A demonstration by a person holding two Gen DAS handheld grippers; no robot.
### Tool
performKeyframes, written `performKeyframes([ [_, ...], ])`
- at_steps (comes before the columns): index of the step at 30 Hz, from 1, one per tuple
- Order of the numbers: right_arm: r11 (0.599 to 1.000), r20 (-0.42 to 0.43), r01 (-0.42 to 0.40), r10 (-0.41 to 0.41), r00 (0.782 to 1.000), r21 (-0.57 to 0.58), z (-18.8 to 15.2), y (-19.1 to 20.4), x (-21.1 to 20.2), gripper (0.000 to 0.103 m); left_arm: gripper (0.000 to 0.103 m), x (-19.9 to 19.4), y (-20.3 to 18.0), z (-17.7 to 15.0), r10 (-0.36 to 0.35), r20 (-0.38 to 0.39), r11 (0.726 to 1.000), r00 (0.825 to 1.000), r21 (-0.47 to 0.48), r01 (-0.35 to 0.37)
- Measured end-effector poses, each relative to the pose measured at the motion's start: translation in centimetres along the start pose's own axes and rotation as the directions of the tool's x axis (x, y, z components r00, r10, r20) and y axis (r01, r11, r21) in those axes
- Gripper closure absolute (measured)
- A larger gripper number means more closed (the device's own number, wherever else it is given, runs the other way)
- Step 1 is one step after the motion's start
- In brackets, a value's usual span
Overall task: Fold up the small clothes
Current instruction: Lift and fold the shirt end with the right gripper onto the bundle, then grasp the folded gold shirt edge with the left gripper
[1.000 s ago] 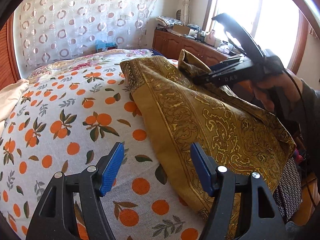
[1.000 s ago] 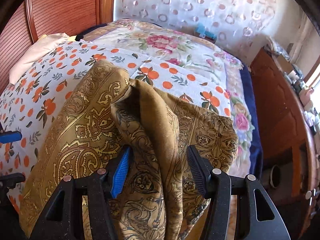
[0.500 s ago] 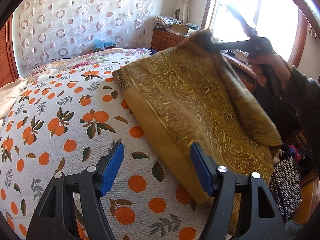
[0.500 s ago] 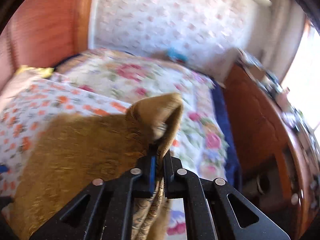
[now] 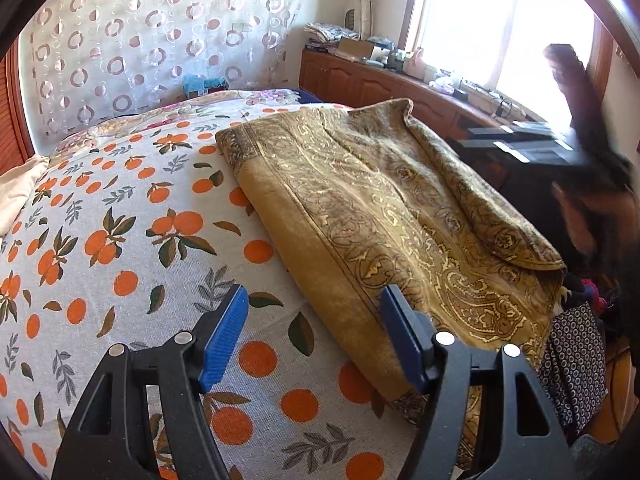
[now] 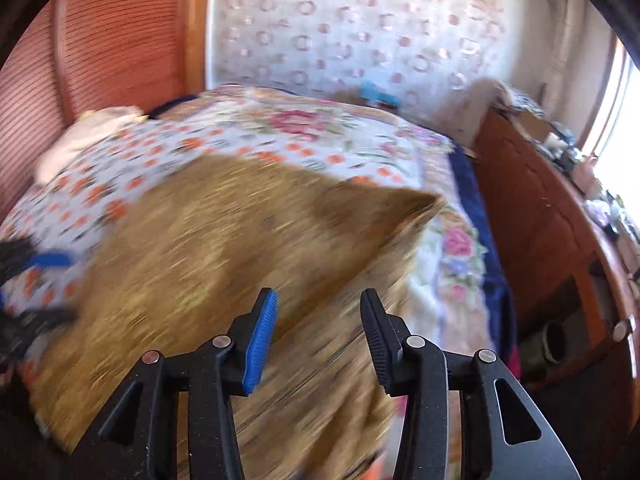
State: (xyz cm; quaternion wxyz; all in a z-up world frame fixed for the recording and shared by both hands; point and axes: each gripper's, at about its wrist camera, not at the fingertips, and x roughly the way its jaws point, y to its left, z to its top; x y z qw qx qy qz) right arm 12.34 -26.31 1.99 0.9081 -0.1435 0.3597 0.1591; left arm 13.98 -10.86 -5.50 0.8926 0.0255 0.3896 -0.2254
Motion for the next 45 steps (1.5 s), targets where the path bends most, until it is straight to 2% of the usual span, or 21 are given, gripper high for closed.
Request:
performKeyframes([
  [2,0.998,0.002,-0.057,0.057,0.998,0.026,-2.2,1.5,-1.3,0.056,0.034,0.6,-0.1,0.0,0.005,-0.024,1.000,1.000,0.005,-0.005],
  [4,0.997,-0.008,-0.076,0.077,0.997,0.033,-4.2,2.7,-2.0,0.055,0.034,0.9,-0.1,-0.2,0.009,-0.037,1.000,0.999,0.006,-0.009],
  [10,0.995,-0.020,0.030,-0.032,0.999,-0.093,-7.8,5.0,-2.5,0.055,0.034,1.2,-0.2,-0.6,0.013,-0.051,1.000,0.999,0.019,-0.012],
  [13,1.000,-0.022,0.016,-0.016,1.000,-0.026,-8.5,3.3,-2.9,0.057,0.034,1.3,-0.3,-0.6,0.014,-0.049,1.000,0.999,0.022,-0.013],
  [15,0.999,-0.019,0.054,-0.054,0.998,0.005,-8.9,1.9,-3.4,0.072,0.034,1.3,-0.4,-0.6,0.018,-0.046,1.000,0.999,0.024,-0.016],
  [16,0.997,-0.020,0.072,-0.071,0.997,0.024,-9.1,1.5,-3.4,0.075,0.034,1.3,-0.5,-0.7,0.021,-0.045,0.999,0.999,0.027,-0.020],
  [21,0.973,-0.021,0.144,-0.142,0.990,0.178,-11.9,-1.1,-7.0,0.075,0.033,1.4,-0.6,-0.7,0.033,-0.042,0.999,0.999,0.036,-0.031],
  [23,0.957,-0.030,0.162,-0.160,0.987,0.239,-12.8,-1.9,-6.9,0.075,0.033,1.3,-0.7,-0.7,0.041,-0.044,0.999,0.998,0.037,-0.039],
  [25,0.943,-0.011,0.123,-0.126,0.992,0.310,-13.7,-1.8,-7.0,0.075,0.033,1.0,-0.8,-0.8,0.051,-0.046,0.998,0.998,0.031,-0.050],
  [26,0.930,0.021,0.069,-0.082,0.996,0.362,-14.2,-2.2,-7.2,0.075,0.034,0.6,-0.9,-0.9,0.052,-0.041,0.998,0.998,0.024,-0.051],
  [27,0.918,0.051,0.024,-0.048,0.998,0.395,-14.5,-2.5,-7.4,0.075,0.034,0.2,-1.1,-1.1,0.045,-0.035,0.999,0.998,0.021,-0.044],
  [29,0.904,0.082,-0.013,-0.025,0.996,0.427,-14.7,-2.5,-7.2,0.075,0.034,-0.7,-1.5,-1.6,0.016,-0.026,1.000,1.000,0.020,-0.015],
  [32,0.903,0.085,-0.022,-0.017,0.996,0.428,-14.3,-2.1,-6.4,0.075,0.034,-1.5,-2.0,-2.3,-0.015,-0.028,1.000,0.999,0.012,0.016],
  [36,0.916,0.096,-0.029,-0.011,0.995,0.401,-14.8,-2.7,-6.2,0.075,0.042,-2.2,-2.2,-3.3,-0.076,-0.040,0.996,0.996,-0.040,0.074],
  [41,0.928,0.105,-0.028,-0.012,0.994,0.372,-15.5,-2.6,-6.7,0.057,0.043,-2.4,-3.3,-4.1,-0.133,-0.057,0.990,0.989,-0.051,0.130],
  [45,0.928,0.091,-0.016,-0.019,0.996,0.373,-15.6,-3.2,-6.5,0.056,0.047,-2.1,-4.4,-4.6,-0.117,-0.059,0.993,0.991,-0.041,0.115],
])
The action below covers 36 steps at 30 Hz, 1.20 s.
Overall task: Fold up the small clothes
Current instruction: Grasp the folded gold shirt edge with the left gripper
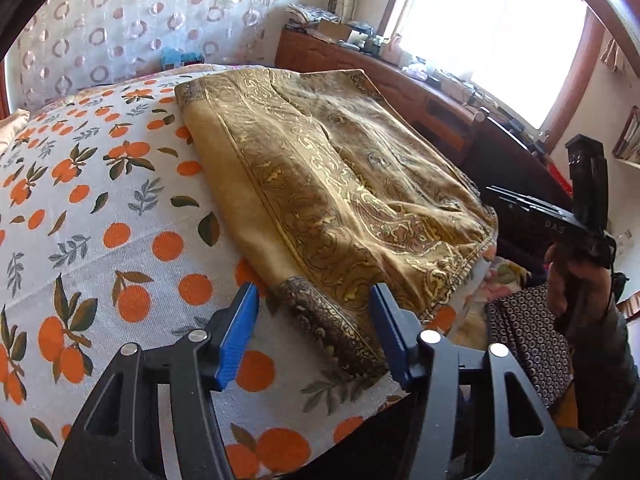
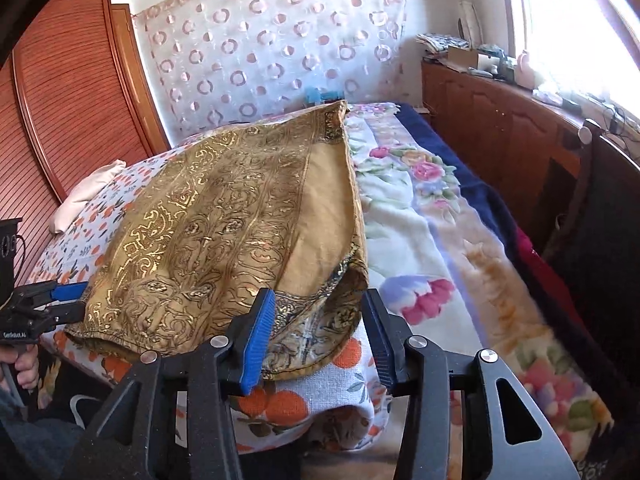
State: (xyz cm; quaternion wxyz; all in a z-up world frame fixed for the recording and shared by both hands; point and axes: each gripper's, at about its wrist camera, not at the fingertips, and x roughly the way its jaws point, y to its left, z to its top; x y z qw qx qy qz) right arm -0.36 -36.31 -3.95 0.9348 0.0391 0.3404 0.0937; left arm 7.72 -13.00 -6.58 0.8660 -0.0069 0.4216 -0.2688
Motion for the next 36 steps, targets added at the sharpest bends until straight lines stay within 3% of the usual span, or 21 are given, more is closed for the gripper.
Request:
performKeyframes([
  [8,1.000,-0.007,0.005,-0.005,1.000,-0.005,0.2,-0.8,-0.7,0.056,0.070,0.1,-0.8,-0.5,-0.060,-0.018,0.998,0.998,-0.014,0.060],
  [12,1.000,-0.004,0.003,-0.003,1.000,0.003,0.3,-1.0,-0.8,0.056,0.091,-0.1,-1.1,-0.3,-0.076,-0.017,0.997,0.997,0.011,0.077],
  [18,1.000,-0.001,0.004,-0.004,1.000,-0.001,0.3,-1.0,-1.1,0.056,0.094,-3.2,-1.3,2.2,-0.149,0.071,0.989,0.986,0.010,0.149],
  [23,1.000,0.000,-0.011,0.011,1.000,0.015,0.4,-0.8,-0.8,0.056,0.094,-4.9,-2.3,3.8,-0.140,0.122,0.989,0.983,0.061,0.133],
  [32,1.000,-0.052,0.013,-0.012,0.999,0.022,1.2,-0.8,2.4,0.056,0.094,-4.2,-1.8,3.0,-0.143,0.102,0.990,0.984,0.031,0.141],
  [36,1.000,-0.060,0.026,-0.026,0.998,0.007,1.8,-0.5,2.7,0.056,0.095,-4.6,-2.1,3.9,-0.188,0.117,0.982,0.975,0.029,0.186],
])
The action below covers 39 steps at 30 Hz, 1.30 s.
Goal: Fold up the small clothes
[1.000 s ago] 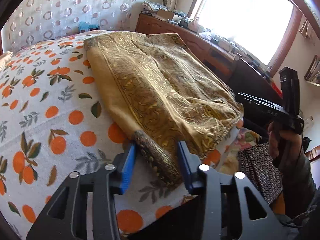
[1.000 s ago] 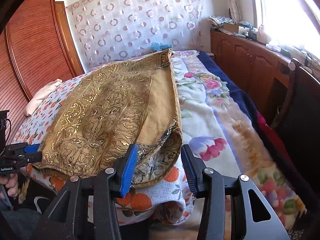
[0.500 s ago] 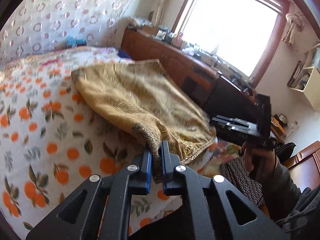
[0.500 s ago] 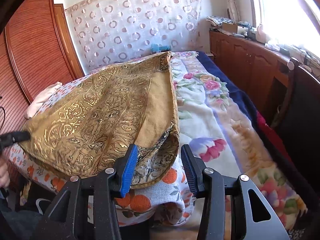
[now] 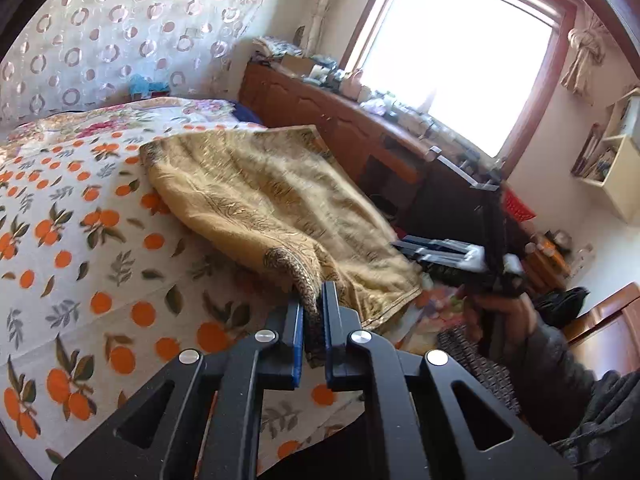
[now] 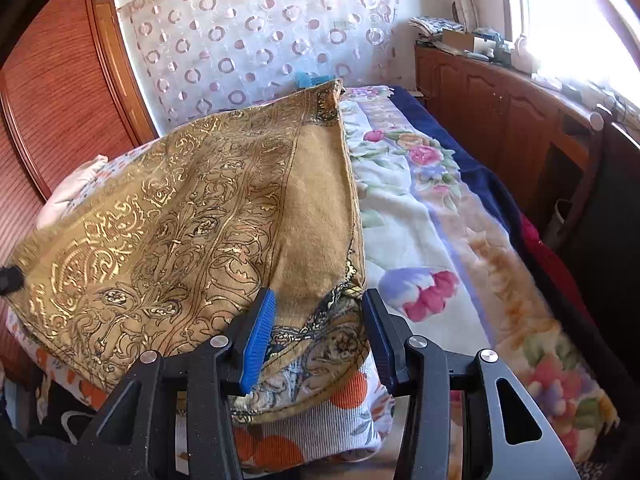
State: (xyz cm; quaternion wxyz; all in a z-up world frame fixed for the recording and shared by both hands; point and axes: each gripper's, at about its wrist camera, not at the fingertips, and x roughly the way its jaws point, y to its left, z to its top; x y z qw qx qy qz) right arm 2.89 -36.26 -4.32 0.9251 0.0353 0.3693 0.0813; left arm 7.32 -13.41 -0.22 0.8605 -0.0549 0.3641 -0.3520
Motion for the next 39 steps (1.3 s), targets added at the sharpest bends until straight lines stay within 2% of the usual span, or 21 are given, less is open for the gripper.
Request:
performKeyframes([
  [2,1.000,0.005,0.005,-0.005,1.000,-0.008,0.4,0.2,-0.4,0.056,0.095,-0.1,-0.5,1.7,-0.021,0.012,1.000,1.000,0.010,0.021],
  [8,0.999,0.077,-0.034,0.034,0.996,0.004,0.5,0.4,-4.1,0.056,0.095,0.3,-2.3,7.1,-0.003,0.059,0.996,0.998,0.085,-0.002],
  [11,0.997,0.104,-0.068,0.071,0.992,-0.035,0.0,1.5,-6.3,0.056,0.095,1.0,-2.8,8.9,0.009,0.066,0.995,0.998,0.100,-0.015],
  [14,0.995,0.128,-0.068,0.078,0.989,-0.079,-0.5,2.3,-8.0,0.056,0.095,2.3,-2.9,10.2,0.032,0.060,0.993,0.998,0.110,-0.038],
  [15,0.994,0.138,-0.063,0.075,0.988,-0.090,-0.6,2.4,-8.5,0.051,0.095,2.6,-2.8,10.3,0.037,0.056,0.993,0.998,0.111,-0.043],
  [16,0.993,0.149,-0.059,0.074,0.986,-0.101,-0.8,2.5,-9.0,0.038,0.095,3.1,-2.6,10.7,0.045,0.051,0.993,0.998,0.109,-0.051],
  [18,0.990,0.170,-0.050,0.073,0.983,-0.131,-1.0,2.9,-9.8,0.027,0.095,3.7,-2.2,11.1,0.055,0.045,0.993,0.997,0.102,-0.060],
  [19,0.988,0.172,-0.043,0.069,0.983,-0.148,-1.1,3.1,-9.9,0.026,0.095,3.9,-1.9,11.3,0.060,0.043,0.993,0.997,0.096,-0.064],
  [24,0.977,0.127,-0.023,0.051,0.991,-0.214,-2.3,3.6,-8.4,0.026,0.095,4.4,-1.1,11.8,0.067,0.045,0.995,0.997,0.067,-0.070],
  [30,0.947,0.116,0.058,-0.022,0.993,-0.317,-1.8,4.7,-5.7,0.026,0.095,4.2,-0.8,12.0,0.073,0.048,0.996,0.996,0.054,-0.075],
  [36,0.913,0.110,0.045,-0.001,0.994,-0.405,-0.8,6.1,-4.5,0.026,0.095,4.2,-0.2,12.3,0.075,0.055,0.996,0.996,0.038,-0.077],
  [39,0.909,0.092,0.053,-0.016,0.996,-0.414,0.1,5.6,-3.1,0.026,0.095,4.2,0.0,12.3,0.072,0.054,0.997,0.996,0.032,-0.074],
])
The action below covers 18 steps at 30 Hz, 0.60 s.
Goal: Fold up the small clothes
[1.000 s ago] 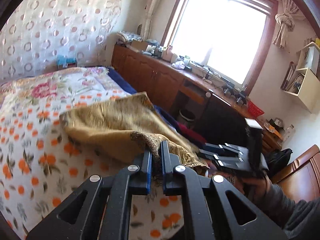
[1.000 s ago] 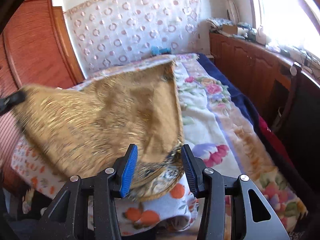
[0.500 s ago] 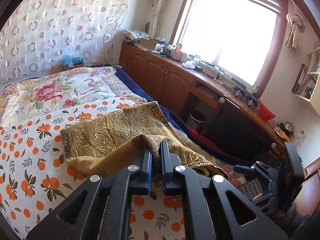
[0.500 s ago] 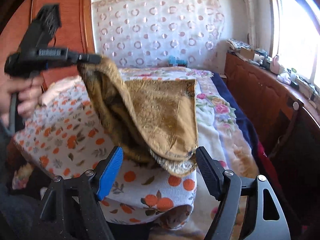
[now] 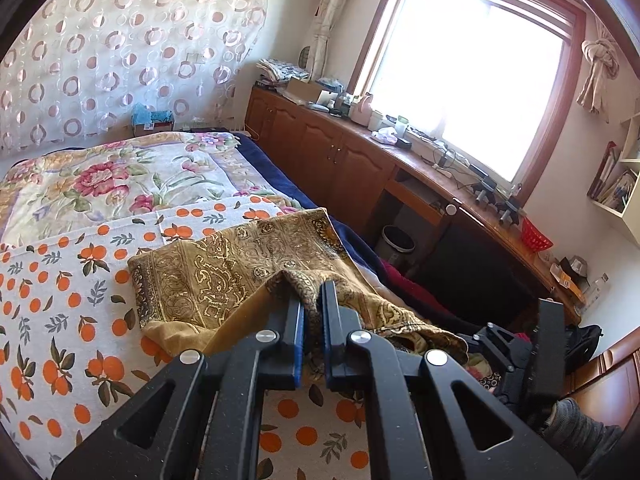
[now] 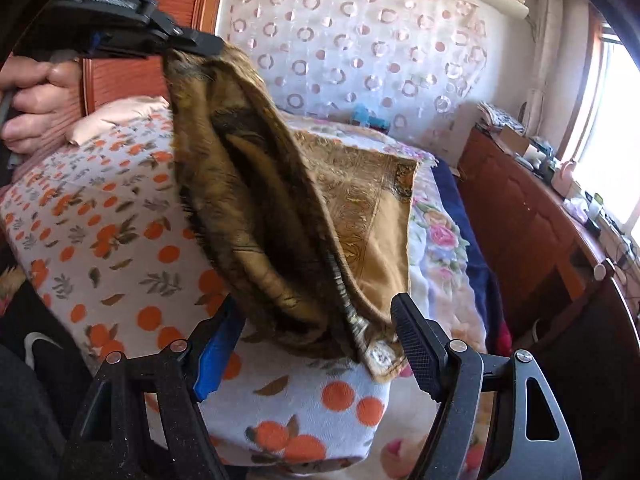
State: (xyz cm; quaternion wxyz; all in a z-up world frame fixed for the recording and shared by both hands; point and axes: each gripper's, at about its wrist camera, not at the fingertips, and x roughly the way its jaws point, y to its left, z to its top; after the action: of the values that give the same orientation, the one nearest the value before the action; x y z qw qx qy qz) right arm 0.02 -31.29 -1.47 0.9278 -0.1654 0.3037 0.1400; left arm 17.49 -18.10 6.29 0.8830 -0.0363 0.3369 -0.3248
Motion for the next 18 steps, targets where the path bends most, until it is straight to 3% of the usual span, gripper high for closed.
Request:
performKeyframes([
  [4,1.000,-0.016,-0.010,0.010,1.000,-0.010,0.8,-1.3,1.4,0.027,0.095,0.0,0.6,0.2,-0.006,0.000,1.000,1.000,-0.010,0.006],
  [5,1.000,-0.013,-0.027,0.027,1.000,-0.006,1.0,-1.8,1.2,0.032,0.095,0.0,0.8,0.2,-0.010,0.002,1.000,1.000,-0.015,0.010],
  [7,0.998,-0.008,-0.064,0.064,0.998,-0.011,1.9,-2.6,1.3,0.068,0.095,-0.1,1.5,0.5,-0.010,0.010,1.000,1.000,-0.024,0.010],
  [9,0.997,0.006,-0.072,0.072,0.997,-0.019,3.0,-3.4,1.3,0.085,0.095,-0.2,2.3,0.7,-0.011,0.015,0.999,1.000,-0.037,0.012],
  [18,0.991,0.080,-0.082,0.090,0.993,-0.102,13.1,-5.7,4.7,0.091,0.095,0.2,8.1,3.1,0.024,0.045,0.988,0.999,-0.156,-0.017],
])
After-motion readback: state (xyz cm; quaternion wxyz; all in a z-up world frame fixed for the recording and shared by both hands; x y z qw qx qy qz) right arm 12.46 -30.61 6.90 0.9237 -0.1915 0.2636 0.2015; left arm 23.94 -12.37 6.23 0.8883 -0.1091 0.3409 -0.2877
